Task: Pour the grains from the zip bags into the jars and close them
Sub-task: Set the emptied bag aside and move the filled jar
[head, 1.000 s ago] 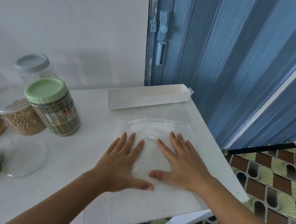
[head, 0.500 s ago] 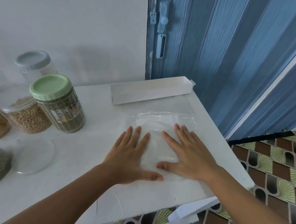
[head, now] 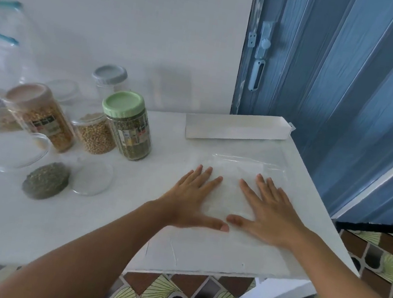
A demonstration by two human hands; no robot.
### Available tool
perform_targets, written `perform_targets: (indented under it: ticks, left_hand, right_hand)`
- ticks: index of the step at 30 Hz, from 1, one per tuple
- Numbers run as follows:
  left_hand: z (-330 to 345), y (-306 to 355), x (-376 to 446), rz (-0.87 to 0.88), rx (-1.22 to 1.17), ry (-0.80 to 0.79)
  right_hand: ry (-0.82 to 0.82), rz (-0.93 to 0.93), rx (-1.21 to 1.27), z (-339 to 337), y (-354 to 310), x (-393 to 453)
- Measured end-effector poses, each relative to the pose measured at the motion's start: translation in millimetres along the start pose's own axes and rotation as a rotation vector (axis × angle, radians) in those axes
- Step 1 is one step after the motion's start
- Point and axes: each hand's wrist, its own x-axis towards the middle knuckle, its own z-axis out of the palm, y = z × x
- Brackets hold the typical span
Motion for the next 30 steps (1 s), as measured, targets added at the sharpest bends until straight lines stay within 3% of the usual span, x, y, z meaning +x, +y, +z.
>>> perform_targets:
  ticks: [3,10,15,18,21,26,30]
  left_hand:
    - [-20.3,-3.9,-24.5,-0.012,-0.084,0.167]
    - [-78.0,-56.8,-122.5,-0.052,0.042,0.728]
    - [-106.8,-124.0,-198.6,-0.229,0.056,1.031]
    - [-112.4,-162.7,-226.5,-0.449,-0.108,0.981]
    - [-107.5,-202.5,-242.4,-0.54,-0.298,0.858]
    - [-103.3,-252.8,-248.2,-0.442,-0.711,0.638]
    - [-96.2,-273.5,-243.7,-0.347,-0.793,0.581]
  right_hand:
    - [-0.099,0.0,-0.015,-8.4,-1.3,1.5]
    - [-0.214,0.08,-0.201,-45.6,-20.3,3.2]
    - [-0.1,0.062,-0.266,-79.1,-82.4,6.3]
    - [0.03,-0.066,-0.134,-91.6,-155.9,11.0]
    - [0.081,-0.183,0.097,-82.2,-235.0,28.4]
    - [0.071,-0.19,0.268,-48.9,-326.2,65.7]
    - [-0.001,-0.052,0.21,-31.4,-355.0,80.0]
